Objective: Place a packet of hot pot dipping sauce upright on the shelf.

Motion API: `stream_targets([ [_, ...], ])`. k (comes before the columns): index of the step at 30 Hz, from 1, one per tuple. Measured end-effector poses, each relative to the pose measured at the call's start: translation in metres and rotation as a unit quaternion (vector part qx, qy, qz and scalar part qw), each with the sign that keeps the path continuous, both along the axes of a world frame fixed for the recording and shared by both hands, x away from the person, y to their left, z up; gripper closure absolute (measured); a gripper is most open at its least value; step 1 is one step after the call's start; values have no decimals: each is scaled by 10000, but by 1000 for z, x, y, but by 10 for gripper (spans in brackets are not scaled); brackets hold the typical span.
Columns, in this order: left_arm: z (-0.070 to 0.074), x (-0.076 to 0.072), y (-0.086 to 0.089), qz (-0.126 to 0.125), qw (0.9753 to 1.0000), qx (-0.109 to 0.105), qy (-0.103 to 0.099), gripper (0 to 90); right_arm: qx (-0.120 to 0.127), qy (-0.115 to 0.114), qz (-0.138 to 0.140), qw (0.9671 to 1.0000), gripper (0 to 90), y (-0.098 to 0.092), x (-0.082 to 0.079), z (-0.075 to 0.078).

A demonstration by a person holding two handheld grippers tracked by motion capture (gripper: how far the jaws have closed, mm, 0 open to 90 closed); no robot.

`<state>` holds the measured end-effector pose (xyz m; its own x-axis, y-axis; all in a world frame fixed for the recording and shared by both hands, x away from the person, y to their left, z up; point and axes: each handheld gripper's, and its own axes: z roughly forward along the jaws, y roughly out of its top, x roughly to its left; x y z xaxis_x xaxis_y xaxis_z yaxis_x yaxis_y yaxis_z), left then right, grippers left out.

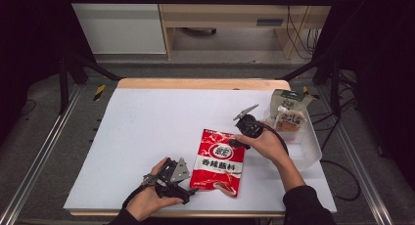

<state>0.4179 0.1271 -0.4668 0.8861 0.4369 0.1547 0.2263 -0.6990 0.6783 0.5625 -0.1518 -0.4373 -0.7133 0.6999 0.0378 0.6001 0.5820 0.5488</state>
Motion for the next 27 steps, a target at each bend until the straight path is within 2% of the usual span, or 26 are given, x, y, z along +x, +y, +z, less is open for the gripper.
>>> stream_targets([
  [22,-1,3,3,37,10000,-6,23,105,-127,382,-90,9991,252,-4,8,-12],
  [27,-1,3,3,40,10000,3,15,103,-104,470,-75,9988,293,-6,8,-12],
])
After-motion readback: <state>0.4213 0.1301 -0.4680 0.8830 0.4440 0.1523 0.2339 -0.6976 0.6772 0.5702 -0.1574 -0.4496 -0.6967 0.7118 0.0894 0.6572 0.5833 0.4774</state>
